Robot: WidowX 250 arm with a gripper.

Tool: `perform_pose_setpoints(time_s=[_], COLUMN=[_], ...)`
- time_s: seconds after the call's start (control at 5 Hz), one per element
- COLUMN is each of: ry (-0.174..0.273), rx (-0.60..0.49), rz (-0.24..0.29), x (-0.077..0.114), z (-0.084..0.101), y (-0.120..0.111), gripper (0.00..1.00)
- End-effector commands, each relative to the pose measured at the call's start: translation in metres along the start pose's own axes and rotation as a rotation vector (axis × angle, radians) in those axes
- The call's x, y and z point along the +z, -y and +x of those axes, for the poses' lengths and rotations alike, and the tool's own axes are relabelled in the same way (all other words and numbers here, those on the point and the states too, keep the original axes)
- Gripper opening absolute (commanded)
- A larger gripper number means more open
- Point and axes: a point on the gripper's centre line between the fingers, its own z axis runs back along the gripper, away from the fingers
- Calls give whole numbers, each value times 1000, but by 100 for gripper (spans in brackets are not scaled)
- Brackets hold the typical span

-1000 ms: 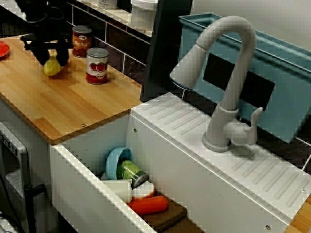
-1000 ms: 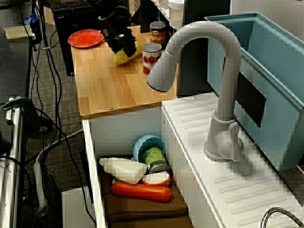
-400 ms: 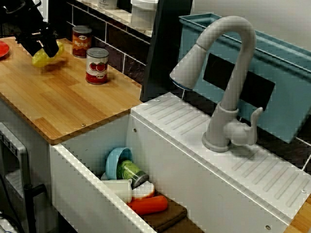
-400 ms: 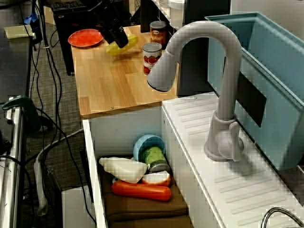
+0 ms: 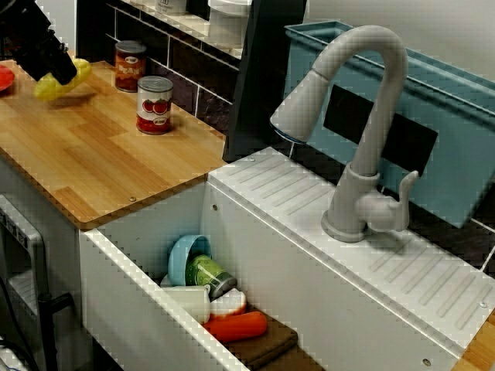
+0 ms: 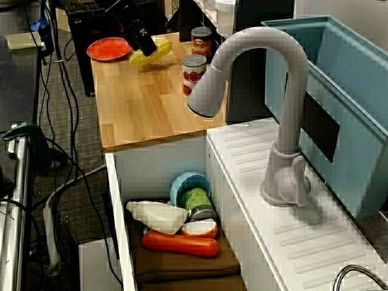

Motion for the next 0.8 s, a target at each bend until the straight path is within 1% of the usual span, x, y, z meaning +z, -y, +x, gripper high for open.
perform_pose_setpoints(time_s=[0.0, 0.2, 0.4, 0.6], ry=[89, 90, 75, 17], rx=[-145, -196, -247, -357], rz=[69, 76, 54, -58], x=[19, 15, 10, 1], z=[14, 10, 8, 8], y=[3, 10, 16, 24], gripper=[0, 0, 0, 0])
